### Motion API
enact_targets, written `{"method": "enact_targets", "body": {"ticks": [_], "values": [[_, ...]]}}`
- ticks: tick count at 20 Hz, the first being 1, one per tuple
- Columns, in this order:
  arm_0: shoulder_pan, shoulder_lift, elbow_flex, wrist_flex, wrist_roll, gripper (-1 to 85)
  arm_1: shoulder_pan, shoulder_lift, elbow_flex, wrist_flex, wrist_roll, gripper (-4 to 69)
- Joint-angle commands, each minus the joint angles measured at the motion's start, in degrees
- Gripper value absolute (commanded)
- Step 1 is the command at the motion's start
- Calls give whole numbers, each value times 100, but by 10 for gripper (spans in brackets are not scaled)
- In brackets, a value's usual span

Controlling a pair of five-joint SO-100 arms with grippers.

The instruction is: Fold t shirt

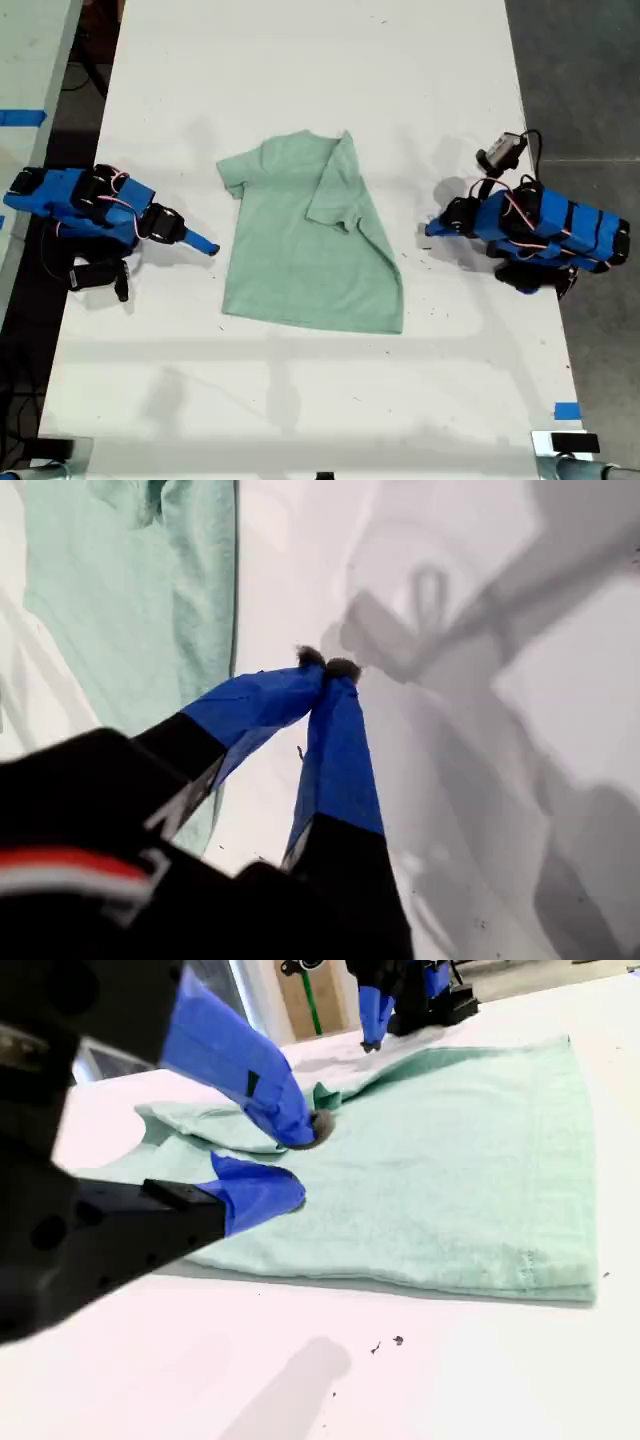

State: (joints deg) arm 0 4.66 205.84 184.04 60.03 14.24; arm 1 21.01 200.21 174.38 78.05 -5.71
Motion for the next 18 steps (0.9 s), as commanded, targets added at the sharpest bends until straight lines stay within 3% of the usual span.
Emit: {"method": "enact_targets", "body": {"ticks": [1,18], "values": [[-18,53,-18,-88,-18,62,-9,88,202,-18,62,4],[-18,53,-18,-88,-18,62,-9,88,211,-26,114,4]]}}
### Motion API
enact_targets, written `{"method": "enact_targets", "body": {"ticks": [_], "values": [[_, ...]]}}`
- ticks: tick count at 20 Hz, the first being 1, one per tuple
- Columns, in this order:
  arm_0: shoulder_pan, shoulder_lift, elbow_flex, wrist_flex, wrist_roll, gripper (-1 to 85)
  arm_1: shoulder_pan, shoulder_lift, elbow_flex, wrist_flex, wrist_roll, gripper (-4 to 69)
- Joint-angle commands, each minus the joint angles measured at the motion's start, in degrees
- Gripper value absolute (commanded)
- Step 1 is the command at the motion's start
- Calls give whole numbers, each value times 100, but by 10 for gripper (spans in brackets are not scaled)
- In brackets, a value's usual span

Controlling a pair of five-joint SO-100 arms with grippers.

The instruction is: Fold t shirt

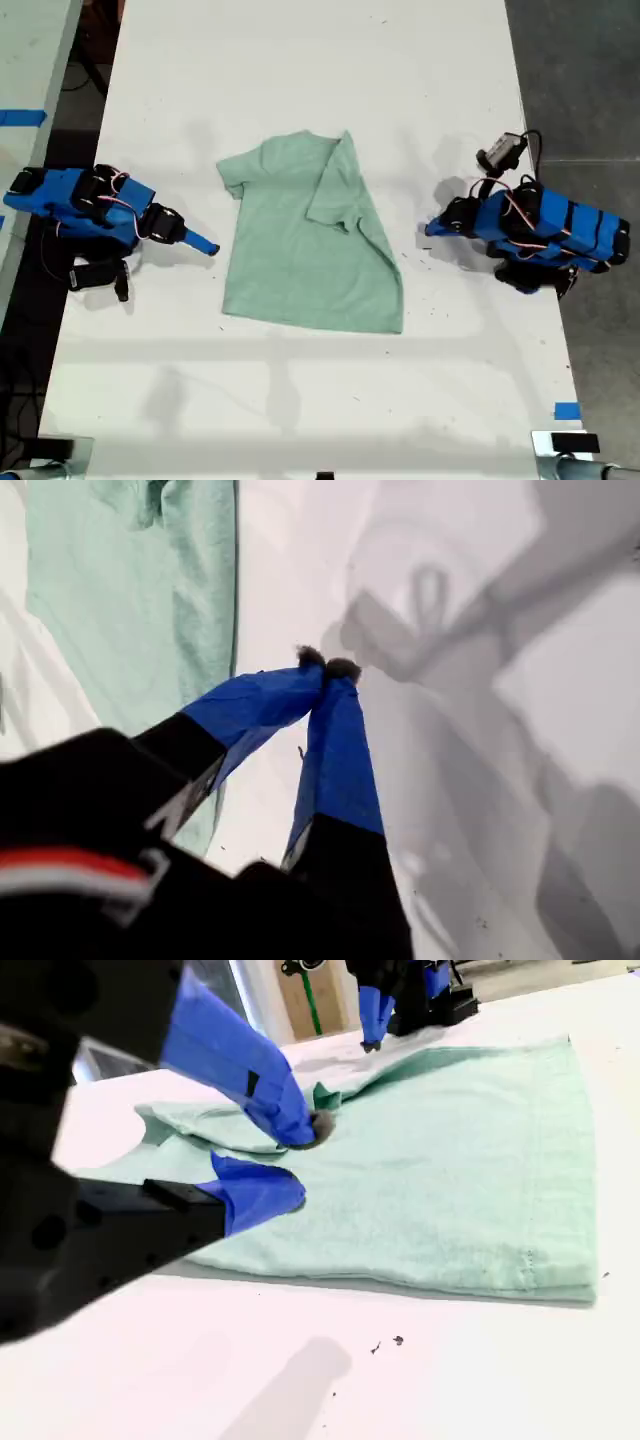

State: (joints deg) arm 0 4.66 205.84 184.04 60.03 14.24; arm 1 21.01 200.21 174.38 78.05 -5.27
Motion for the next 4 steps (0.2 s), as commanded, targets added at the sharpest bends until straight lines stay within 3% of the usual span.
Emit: {"method": "enact_targets", "body": {"ticks": [1,4], "values": [[-18,53,-18,-88,-18,62,-9,88,211,-26,70,4],[-18,53,-18,-88,-18,62,-9,88,220,-26,70,4]]}}
